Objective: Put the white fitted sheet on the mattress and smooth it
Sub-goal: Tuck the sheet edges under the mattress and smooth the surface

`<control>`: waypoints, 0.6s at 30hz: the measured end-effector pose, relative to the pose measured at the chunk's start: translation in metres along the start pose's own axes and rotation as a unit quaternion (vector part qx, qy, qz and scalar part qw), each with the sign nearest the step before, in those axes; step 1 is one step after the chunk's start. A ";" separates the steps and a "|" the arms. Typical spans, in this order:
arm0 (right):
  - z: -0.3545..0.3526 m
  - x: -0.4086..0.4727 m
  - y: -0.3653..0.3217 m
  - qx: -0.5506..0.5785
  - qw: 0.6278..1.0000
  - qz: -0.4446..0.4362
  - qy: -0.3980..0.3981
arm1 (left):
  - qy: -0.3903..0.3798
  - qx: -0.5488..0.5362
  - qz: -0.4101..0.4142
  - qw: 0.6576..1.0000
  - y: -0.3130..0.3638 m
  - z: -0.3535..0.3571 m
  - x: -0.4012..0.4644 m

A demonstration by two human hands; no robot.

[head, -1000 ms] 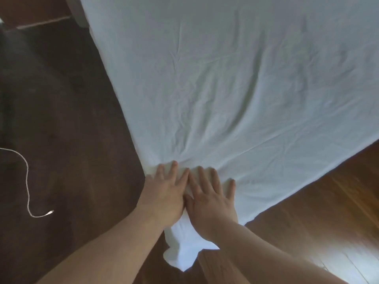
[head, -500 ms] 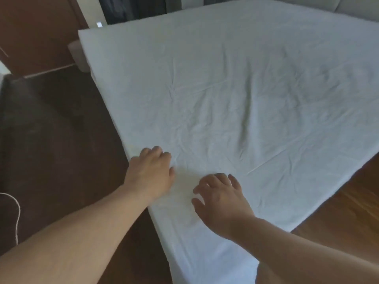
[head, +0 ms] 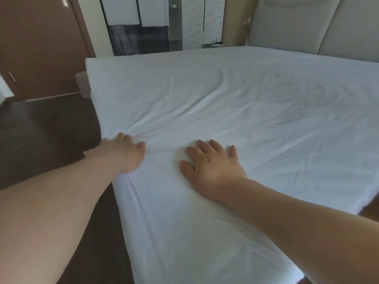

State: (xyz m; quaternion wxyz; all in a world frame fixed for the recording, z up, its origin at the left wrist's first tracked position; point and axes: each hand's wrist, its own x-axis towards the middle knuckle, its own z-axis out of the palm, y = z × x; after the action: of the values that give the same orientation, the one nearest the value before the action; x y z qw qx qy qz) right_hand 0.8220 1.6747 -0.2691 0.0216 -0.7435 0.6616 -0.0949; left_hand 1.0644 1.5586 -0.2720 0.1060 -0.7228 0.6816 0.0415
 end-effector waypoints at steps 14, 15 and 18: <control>-0.027 -0.104 0.036 -0.009 0.999 0.037 -0.030 | 0.013 -0.072 0.154 0.985 0.080 0.014 -0.167; -0.029 -0.114 0.032 -0.007 0.998 0.038 -0.040 | 0.008 -0.081 0.145 0.986 0.076 0.016 -0.178; -0.028 -0.135 0.022 -0.010 0.997 0.036 -0.072 | -0.045 -0.111 0.119 0.986 0.067 0.014 -0.213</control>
State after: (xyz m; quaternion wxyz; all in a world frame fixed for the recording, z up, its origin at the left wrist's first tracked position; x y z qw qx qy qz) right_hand 0.7808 1.8082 -0.2600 0.0651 -0.7240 0.6859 -0.0335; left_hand 0.9847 1.7658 -0.2486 0.0500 -0.6413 0.7484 0.1617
